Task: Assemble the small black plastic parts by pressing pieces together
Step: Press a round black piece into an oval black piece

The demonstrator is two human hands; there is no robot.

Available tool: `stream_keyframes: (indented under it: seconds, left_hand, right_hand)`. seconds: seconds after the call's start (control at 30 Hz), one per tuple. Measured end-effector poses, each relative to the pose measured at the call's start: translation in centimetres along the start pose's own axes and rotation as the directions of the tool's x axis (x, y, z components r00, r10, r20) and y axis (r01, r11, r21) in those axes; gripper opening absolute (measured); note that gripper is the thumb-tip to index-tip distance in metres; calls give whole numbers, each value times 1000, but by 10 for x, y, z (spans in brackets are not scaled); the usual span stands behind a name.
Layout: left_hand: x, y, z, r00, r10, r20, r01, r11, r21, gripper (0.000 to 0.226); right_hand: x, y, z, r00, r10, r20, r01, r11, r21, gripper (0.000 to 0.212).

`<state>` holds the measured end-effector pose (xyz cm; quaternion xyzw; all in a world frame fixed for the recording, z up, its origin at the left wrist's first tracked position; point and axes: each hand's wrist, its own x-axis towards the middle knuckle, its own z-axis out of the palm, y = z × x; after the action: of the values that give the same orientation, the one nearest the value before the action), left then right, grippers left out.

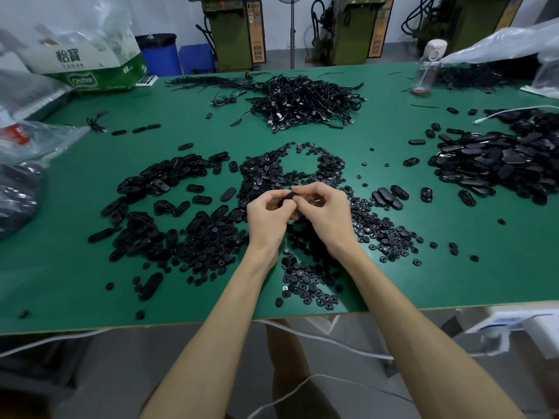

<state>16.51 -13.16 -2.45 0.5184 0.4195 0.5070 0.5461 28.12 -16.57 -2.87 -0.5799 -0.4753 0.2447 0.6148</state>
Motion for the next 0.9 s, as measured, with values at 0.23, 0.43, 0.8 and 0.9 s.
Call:
stream_keyframes:
  seconds: [0.23,0.43,0.8,0.9]
  left_hand:
    - [0,-1,1,1000,-10,-12,10,999,-34,15]
    - [1,-2,-1,1000,1,30,3,994,-107,16]
    - [3,-5,-2,999,-4,46,10,992,-128,17]
    - [4,-6,-2,998,18,67,-11,995,-97,19]
  right_hand:
    - [1,3,0,1000,-5,21,4,999,33,15]
    - [2,3,-1,1000,-3,-1,3,995,97,18]
    - [3,4,-2,1000,-21,2,20,988,154,21]
    - [3,4,-3,1000,-24,-9,25,987,160,24]
